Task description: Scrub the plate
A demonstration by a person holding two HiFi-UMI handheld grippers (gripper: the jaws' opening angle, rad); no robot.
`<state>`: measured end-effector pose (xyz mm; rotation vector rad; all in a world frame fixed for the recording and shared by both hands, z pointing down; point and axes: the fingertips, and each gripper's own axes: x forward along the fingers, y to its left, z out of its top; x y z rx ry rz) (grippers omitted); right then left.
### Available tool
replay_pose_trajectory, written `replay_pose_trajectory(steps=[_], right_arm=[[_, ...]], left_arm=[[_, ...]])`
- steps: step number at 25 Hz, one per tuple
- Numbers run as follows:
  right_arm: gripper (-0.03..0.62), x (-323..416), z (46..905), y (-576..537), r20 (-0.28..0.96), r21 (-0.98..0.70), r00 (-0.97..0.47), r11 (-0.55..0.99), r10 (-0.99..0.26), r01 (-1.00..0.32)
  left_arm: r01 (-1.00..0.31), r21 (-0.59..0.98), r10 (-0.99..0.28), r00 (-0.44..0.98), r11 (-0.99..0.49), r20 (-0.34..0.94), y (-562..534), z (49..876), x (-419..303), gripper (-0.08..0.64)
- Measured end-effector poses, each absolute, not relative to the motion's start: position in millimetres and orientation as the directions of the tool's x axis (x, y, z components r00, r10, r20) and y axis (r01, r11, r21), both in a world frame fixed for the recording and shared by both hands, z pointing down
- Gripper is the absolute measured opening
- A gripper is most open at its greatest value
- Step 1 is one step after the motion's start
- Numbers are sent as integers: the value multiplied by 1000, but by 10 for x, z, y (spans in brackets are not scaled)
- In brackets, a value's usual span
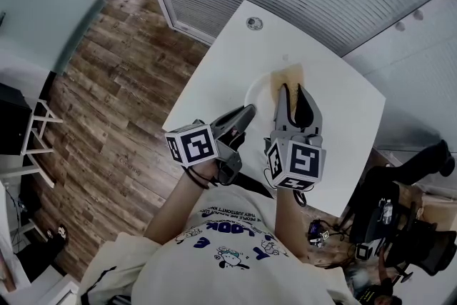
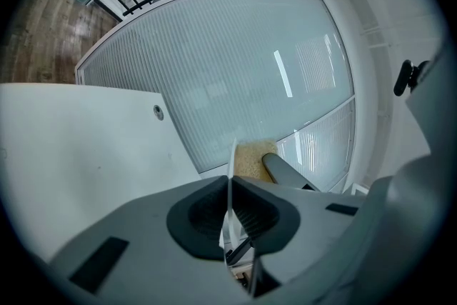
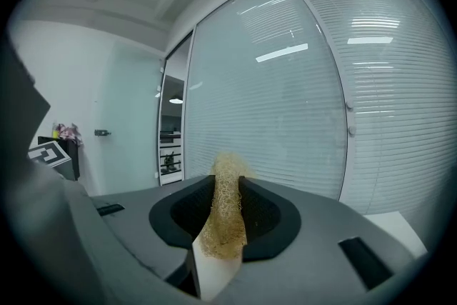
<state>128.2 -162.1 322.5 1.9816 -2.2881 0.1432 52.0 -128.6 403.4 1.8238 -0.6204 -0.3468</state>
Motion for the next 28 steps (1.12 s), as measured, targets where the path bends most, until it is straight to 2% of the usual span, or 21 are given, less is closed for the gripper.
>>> replay_pose_trajectory(steps=[28], right_arm=[[100, 767, 3215, -1691, 152, 7, -282, 286, -947, -958]], left_arm=[[-250, 941, -611, 789, -227, 62, -1526, 3980, 348, 39]])
